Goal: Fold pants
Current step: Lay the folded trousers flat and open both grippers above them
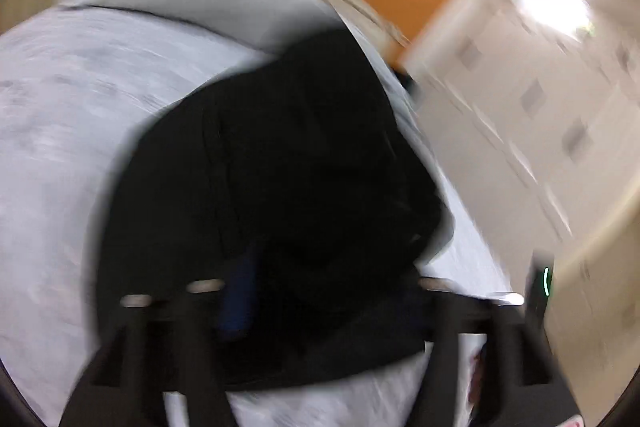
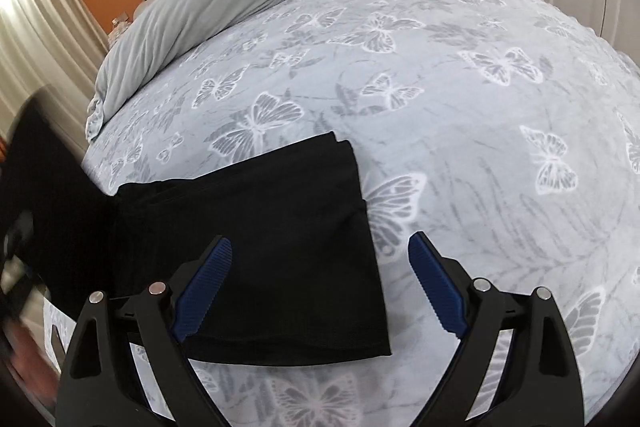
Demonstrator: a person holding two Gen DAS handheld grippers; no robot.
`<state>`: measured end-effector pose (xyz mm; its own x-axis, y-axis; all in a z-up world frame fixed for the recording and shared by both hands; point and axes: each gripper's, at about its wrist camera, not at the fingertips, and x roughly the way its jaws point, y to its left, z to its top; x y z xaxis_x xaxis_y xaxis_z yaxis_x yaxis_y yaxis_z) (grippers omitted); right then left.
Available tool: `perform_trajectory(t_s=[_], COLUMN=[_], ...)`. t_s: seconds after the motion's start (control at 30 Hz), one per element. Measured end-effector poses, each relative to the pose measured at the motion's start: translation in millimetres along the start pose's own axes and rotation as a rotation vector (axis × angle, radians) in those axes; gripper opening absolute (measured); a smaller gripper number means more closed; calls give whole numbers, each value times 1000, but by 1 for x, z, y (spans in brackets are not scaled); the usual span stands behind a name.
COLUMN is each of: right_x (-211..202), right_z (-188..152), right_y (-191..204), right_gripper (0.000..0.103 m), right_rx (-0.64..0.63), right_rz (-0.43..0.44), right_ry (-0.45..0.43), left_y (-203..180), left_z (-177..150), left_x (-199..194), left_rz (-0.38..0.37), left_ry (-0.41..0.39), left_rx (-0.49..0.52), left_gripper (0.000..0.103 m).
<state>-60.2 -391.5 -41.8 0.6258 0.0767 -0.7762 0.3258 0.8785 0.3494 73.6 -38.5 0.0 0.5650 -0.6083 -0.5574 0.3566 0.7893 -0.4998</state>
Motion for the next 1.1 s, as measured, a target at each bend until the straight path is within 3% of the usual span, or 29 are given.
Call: perform_trajectory(t_s=[0.07, 0.13, 0.27, 0.33, 0.43, 0.5, 0.53, 0.6, 0.63, 0.67, 0.73, 0.83, 0.9, 0.97, 1.0, 1.07, 1.1], right_x=[2, 3, 15, 29, 53, 69, 73, 78, 77, 73, 46, -3, -14, 0, 19, 52, 51], right_z=[0, 1, -1, -4, -11, -17, -20, -23, -22, -18, -5, 15, 24, 24, 21, 12, 12], right_y=[-3, -2, 10, 19, 37, 52, 58, 73, 79, 83, 93, 92, 70, 37, 16, -14, -18], right_gripper=[88, 88, 88, 88, 88, 84, 63, 44, 26, 16, 10, 10, 10, 12, 15, 35, 37], right_rx=[15, 21, 24, 24, 5, -32, -55, -124, -144, -143, -160, -198, -207, -156, -128, -89, -74], right_rz=[39, 69, 203, 267, 254, 229, 222, 165, 170, 204, 273, 306, 220, 129, 49, -89, -68], right_ry=[19, 31, 84, 142, 219, 260, 262, 249, 243, 232, 153, 15, -36, 7, 76, 189, 183], left_y=[-19, -13, 27, 49, 76, 91, 100, 109, 111, 113, 111, 111, 108, 104, 102, 102, 102], left_z=[-25, -32, -23, -12, 3, 8, 10, 12, 14, 14, 13, 11, 9, 6, 4, -3, -6], left_x=[14, -3, -54, -73, -97, -107, -109, -108, -107, -105, -104, -101, -92, -80, -74, -55, -44], left_rz=[81, 85, 85, 140, 262, 282, 280, 281, 283, 291, 306, 299, 309, 309, 308, 290, 277], left_ry=[45, 12, -100, -157, -239, -258, -254, -238, -230, -220, -205, -190, -170, -131, -108, -39, 4], left_rx=[125, 127, -59, -136, -191, -236, -268, -297, -301, -299, -298, -299, -275, -254, -253, -271, -285], left_gripper=[67, 73, 81, 82, 82, 82, 82, 82, 82, 82, 82, 82, 82, 82, 82, 82, 82])
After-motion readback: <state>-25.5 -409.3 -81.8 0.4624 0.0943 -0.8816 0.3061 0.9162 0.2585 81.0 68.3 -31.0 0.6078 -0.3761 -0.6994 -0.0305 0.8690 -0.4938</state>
